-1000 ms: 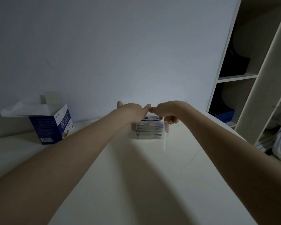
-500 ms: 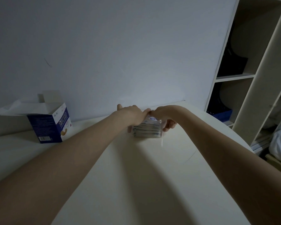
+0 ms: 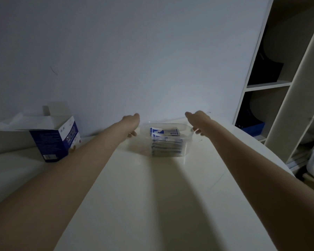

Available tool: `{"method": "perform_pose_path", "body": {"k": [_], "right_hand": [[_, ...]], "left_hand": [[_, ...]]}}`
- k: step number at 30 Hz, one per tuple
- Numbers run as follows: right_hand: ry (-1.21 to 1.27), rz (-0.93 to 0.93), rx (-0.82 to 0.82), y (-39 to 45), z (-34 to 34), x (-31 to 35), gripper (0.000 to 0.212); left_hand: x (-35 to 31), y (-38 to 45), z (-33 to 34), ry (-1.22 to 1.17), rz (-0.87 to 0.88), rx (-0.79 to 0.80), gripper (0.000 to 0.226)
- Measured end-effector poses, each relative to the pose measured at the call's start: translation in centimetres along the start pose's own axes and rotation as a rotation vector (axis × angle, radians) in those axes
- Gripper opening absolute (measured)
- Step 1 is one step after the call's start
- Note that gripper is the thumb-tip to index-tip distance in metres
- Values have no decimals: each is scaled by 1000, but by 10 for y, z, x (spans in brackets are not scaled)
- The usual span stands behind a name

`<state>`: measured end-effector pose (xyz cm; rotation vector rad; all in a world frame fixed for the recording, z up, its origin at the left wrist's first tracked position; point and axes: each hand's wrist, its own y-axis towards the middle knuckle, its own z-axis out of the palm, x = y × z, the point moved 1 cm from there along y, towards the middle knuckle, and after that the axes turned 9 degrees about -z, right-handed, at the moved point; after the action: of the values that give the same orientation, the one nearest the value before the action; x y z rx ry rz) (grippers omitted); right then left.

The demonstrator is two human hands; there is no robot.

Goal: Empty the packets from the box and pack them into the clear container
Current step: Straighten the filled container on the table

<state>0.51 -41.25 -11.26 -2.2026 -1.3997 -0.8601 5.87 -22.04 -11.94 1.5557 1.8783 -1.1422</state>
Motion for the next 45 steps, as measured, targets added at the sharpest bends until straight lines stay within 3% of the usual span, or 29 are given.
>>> {"method": "perform_pose_path", "body": {"k": [2,4,7,11,14,19,23,27,31,38,45], "right_hand": [[299,91,105,2,9,-8,32],[506,76,71,8,14,-11,35],[671,5,-50,16,13,-6,46],[718,-241,-157,12,-4,7,48],[519,-461,-176,-7,-18,21,46],[-260,-734,163,-43,-16,36,23],[-481,-839,140,-61,-7,36,35],[-610,-912,4,-67,6,29,43],[-682,-961,-25,-61,17,37,46],[-808,-1071,-84,-28,57,71,54],[-827,-1108,-196,-9,87,87,37]], "left_hand": [[0,-3,5,-133,-58,150,46],[-3,-4,8,-243,-47,186,48],[-12,0,7,-368,19,149,54],[-20,0,-3,-476,196,79,58],[-20,-12,-10,-340,396,17,65],[-7,-40,-6,84,573,-37,59],[1,-56,-7,244,647,-92,49],[10,-60,-11,339,754,-131,39],[16,-52,-19,400,808,-226,35],[23,-17,-42,424,711,-395,38],[28,10,-53,407,690,-500,38]]}}
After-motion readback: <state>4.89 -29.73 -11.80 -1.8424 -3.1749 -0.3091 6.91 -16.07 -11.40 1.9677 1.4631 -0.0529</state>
